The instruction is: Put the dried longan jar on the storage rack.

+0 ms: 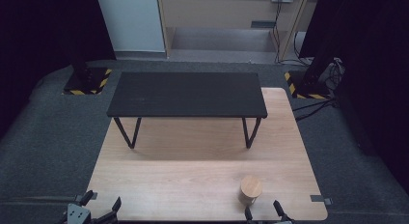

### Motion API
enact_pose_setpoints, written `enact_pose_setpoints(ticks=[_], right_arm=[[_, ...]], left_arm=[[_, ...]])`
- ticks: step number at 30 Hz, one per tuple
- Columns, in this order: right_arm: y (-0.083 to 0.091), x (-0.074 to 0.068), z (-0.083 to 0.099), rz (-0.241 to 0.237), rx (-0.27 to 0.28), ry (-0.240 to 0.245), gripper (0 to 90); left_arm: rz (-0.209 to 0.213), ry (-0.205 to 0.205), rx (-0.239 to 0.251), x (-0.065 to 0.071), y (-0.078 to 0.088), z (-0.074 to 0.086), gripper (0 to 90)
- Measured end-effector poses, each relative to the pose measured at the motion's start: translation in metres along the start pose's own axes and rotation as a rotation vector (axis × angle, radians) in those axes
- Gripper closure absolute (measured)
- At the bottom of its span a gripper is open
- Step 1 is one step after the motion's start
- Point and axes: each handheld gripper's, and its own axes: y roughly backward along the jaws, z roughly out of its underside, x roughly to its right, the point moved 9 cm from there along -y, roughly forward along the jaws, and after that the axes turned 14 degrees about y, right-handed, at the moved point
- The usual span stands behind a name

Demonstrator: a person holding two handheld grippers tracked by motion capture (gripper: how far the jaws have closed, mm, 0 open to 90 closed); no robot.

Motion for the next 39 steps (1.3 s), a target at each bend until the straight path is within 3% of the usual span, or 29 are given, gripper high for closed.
enact_pose_setpoints(ticks=[39], right_arm=[[-0.008, -0.011, 0.003, -0.013, -0.009, 0.026, 3.6]], left_arm=[[0.026, -0.005, -0.011, 0.004, 0.0, 0.0, 3.6]])
